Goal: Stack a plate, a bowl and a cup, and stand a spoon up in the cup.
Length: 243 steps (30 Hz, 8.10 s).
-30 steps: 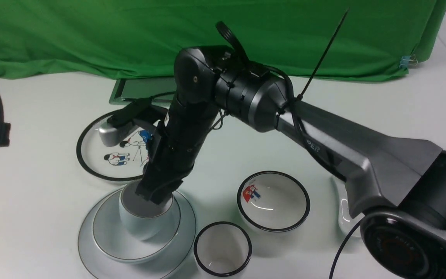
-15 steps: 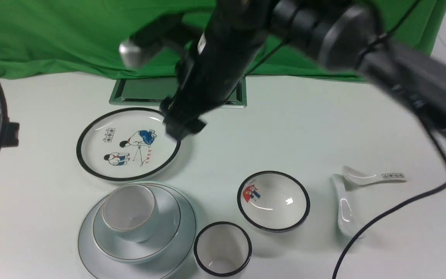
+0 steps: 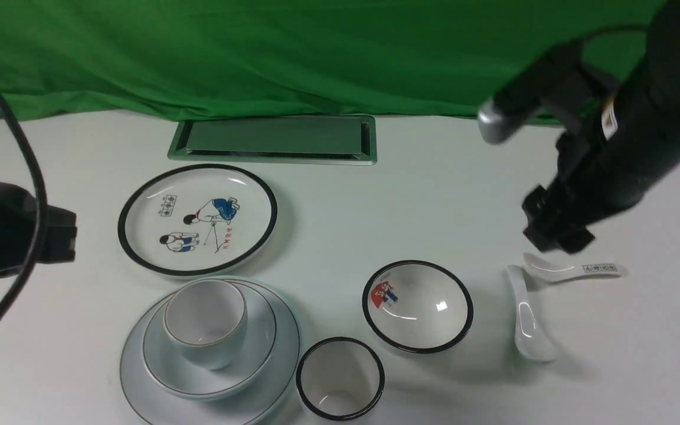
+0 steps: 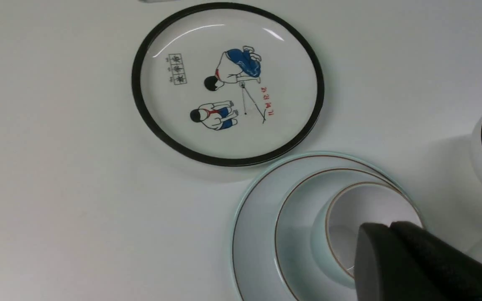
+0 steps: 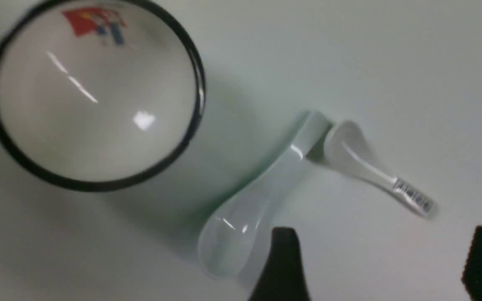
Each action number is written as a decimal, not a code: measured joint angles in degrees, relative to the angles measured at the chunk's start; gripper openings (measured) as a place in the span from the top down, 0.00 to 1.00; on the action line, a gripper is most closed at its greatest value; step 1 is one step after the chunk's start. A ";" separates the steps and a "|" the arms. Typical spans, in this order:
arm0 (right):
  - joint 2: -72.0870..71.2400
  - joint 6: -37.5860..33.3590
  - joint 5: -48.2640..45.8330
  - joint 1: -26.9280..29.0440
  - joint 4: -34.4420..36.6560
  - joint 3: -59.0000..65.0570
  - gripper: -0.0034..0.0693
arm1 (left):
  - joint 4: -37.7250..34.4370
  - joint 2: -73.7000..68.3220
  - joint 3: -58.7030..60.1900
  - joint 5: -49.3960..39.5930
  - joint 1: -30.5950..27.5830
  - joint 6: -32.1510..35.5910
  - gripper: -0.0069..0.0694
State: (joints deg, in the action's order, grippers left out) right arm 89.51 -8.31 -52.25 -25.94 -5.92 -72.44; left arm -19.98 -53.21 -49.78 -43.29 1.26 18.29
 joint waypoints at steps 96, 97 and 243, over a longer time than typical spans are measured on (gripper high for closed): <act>-19.85 -0.82 57.69 -26.19 7.15 15.77 0.84 | 21.43 53.43 15.70 -13.45 0.00 -19.09 0.95; -22.85 -0.84 57.82 -26.14 7.15 18.18 0.84 | 21.43 53.43 16.18 -13.31 0.00 -19.09 0.95; -89.55 9.99 39.26 31.07 2.77 72.94 0.62 | 18.62 53.13 50.21 30.33 -7.00 -14.78 0.95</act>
State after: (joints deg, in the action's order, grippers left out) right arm -0.03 1.68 -12.98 5.13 -3.15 0.50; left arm -1.36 -0.08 0.42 -12.96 -5.73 3.51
